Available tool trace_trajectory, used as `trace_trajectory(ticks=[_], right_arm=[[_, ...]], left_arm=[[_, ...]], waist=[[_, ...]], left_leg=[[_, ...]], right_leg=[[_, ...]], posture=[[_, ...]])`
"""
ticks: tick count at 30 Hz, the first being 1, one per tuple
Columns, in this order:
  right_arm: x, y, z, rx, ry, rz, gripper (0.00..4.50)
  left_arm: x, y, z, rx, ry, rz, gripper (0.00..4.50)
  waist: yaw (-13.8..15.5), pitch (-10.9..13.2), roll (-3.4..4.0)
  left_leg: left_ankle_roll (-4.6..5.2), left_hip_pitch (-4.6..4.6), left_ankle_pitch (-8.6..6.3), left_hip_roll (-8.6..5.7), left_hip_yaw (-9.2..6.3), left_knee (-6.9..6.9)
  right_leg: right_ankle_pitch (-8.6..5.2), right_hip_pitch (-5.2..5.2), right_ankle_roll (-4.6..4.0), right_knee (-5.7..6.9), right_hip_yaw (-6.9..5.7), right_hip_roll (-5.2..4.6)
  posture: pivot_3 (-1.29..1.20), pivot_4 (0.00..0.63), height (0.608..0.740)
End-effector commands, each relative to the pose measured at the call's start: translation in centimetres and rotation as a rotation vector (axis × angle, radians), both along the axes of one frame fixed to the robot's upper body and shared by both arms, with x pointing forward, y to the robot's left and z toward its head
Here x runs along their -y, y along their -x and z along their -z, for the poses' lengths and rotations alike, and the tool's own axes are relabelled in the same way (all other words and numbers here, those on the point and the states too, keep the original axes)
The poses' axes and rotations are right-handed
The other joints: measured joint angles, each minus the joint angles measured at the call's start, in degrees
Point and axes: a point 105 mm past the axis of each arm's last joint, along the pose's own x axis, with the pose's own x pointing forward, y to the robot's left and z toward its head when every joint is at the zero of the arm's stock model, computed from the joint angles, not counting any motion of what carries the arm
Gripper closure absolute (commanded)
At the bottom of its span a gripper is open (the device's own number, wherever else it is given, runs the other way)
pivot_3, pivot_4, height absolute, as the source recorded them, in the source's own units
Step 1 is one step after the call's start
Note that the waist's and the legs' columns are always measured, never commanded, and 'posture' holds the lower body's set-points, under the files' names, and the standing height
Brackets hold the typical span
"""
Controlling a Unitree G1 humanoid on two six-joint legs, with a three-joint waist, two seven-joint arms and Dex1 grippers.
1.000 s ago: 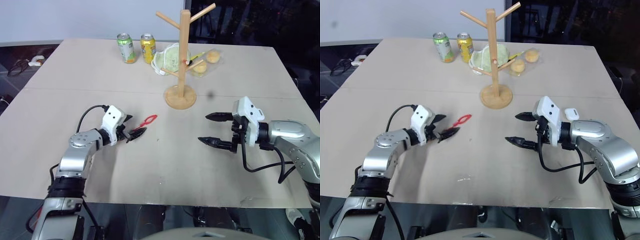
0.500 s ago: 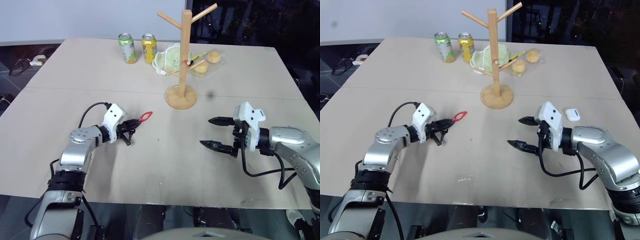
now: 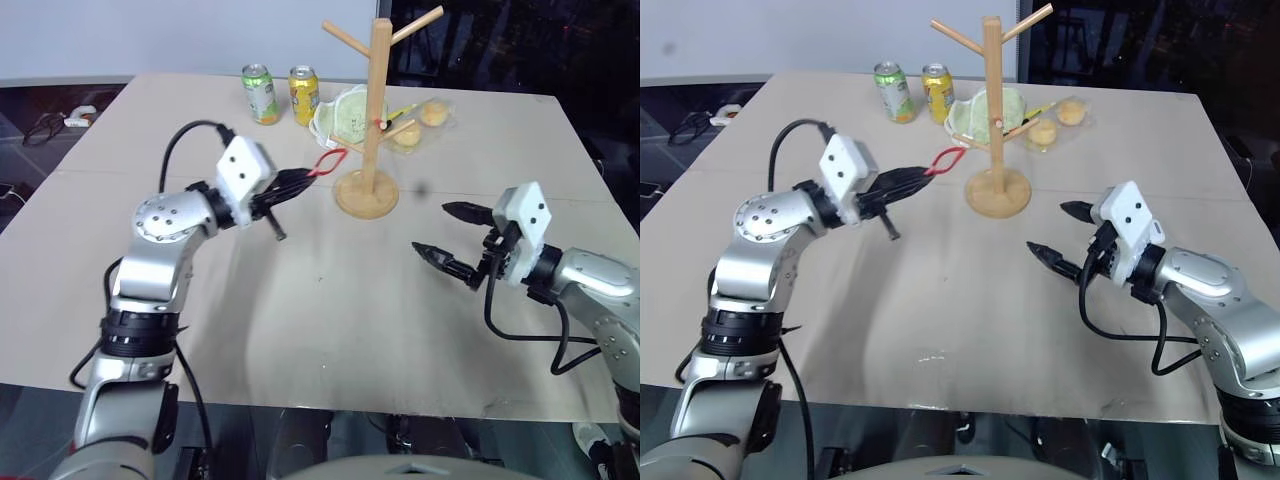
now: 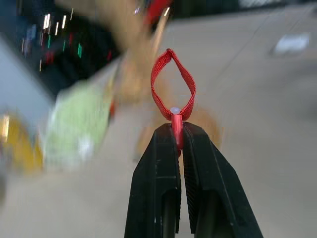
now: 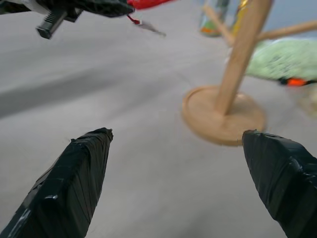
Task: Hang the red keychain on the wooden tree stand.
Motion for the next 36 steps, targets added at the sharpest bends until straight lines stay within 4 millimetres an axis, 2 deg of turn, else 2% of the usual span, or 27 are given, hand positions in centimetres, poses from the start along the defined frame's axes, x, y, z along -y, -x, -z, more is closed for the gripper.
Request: trace_trajectory(ticks=[1, 6, 15, 19, 27, 34, 36], right_arm=[[0.4, 0.3, -2.4, 0.079, -0.003, 0.023, 0.0], [0.3, 0.3, -3.8, 0.106, -0.006, 0.039, 0.0], [-0.1, 1.0, -6.3, 0.141, -0.038, 0.052, 0.0], [-0.1, 1.0, -6.5, 0.142, -0.038, 0.06, 0.0], [0.2, 1.0, -6.7, 0.144, -0.022, 0.075, 0.0], [0.3, 0.9, -6.6, 0.139, -0.018, 0.078, 0.0], [0.3, 0.9, -6.6, 0.137, -0.018, 0.079, 0.0]], left_arm=[[2.4, 0.4, -2.9, 0.192, -0.017, 0.062, 4.48], [3.9, -0.8, -3.6, 0.332, -0.016, 0.053, 4.48], [3.4, -2.8, -2.8, 0.387, -0.039, -0.026, 4.48], [3.8, -3.2, -2.9, 0.399, -0.031, -0.028, 4.48], [3.6, -4.0, -1.1, 0.365, -0.096, -0.047, 4.48], [3.4, -4.6, -0.8, 0.363, -0.105, -0.074, 4.48], [3.1, -4.6, -0.8, 0.347, -0.094, -0.076, 3.75]], waist=[[0.0, 0.0, -0.01], [-0.2, 0.0, 0.0], [-0.1, 0.0, 0.0], [0.0, 0.0, -0.01], [-0.1, 0.0, -0.01], [-0.1, 0.0, 0.0], [-0.1, 0.0, -0.01]], left_leg=[[0.02, 0.0, 0.01, 0.0, 0.0, 0.01], [0.19, 0.04, 0.12, 0.02, -0.04, 0.01], [0.2, 0.01, 0.12, 0.02, -0.05, 0.01], [0.21, -0.01, 0.12, 0.01, -0.04, 0.01], [0.22, -0.01, 0.11, 0.02, -0.04, 0.01], [0.22, -0.01, 0.11, 0.02, -0.04, 0.01], [0.22, -0.01, 0.11, 0.01, -0.04, 0.01]], right_leg=[[0.0, 0.01, 0.0, 0.01, 0.0, 0.01], [0.09, 0.0, 0.17, 0.05, 0.03, 0.1], [0.11, 0.0, 0.19, 0.04, 0.02, 0.09], [0.11, 0.0, 0.18, 0.02, 0.02, 0.05], [0.12, -0.01, 0.18, 0.04, 0.02, 0.07], [0.12, -0.01, 0.18, 0.03, 0.02, 0.06], [0.12, -0.01, 0.18, 0.04, 0.02, 0.06]], posture=[[0.0, 0.15, 0.74], [0.0, 0.15, 0.74], [0.0, 0.15, 0.74], [0.0, 0.15, 0.74], [0.0, 0.15, 0.74], [0.0, 0.15, 0.74], [0.0, 0.15, 0.74]])
